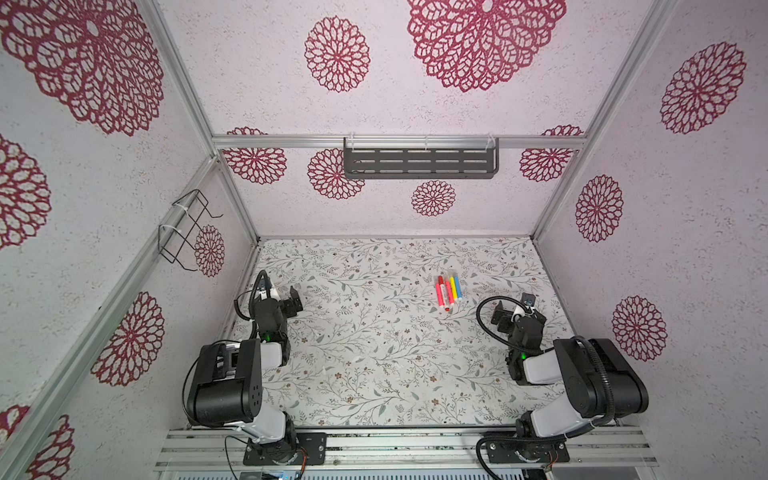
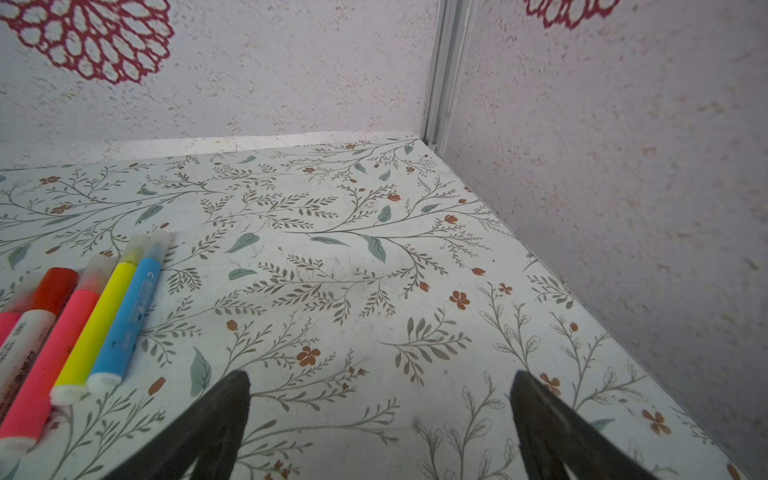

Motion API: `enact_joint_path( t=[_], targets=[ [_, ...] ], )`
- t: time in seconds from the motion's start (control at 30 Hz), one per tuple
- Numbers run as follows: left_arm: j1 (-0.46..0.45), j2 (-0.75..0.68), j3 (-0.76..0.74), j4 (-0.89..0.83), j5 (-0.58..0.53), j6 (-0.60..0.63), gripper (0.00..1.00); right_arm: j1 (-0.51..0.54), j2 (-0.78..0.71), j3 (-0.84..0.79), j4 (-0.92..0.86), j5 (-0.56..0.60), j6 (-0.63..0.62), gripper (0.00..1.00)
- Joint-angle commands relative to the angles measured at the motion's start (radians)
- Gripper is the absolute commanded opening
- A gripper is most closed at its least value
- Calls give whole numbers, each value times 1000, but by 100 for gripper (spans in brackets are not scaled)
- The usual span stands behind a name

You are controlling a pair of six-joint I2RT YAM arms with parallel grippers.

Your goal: Insert the pens into the pen caps

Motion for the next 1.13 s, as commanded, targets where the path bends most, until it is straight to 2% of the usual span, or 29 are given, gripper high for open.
enact_joint_path(
  t=[0.0, 1.1],
  targets=[
    [-5, -7, -7, -3, 3, 5, 97, 4, -20, 12, 26, -5, -8, 99],
    [-7, -7, -6, -6, 6, 7, 97, 3, -20, 11, 26, -4, -9, 99]
  ],
)
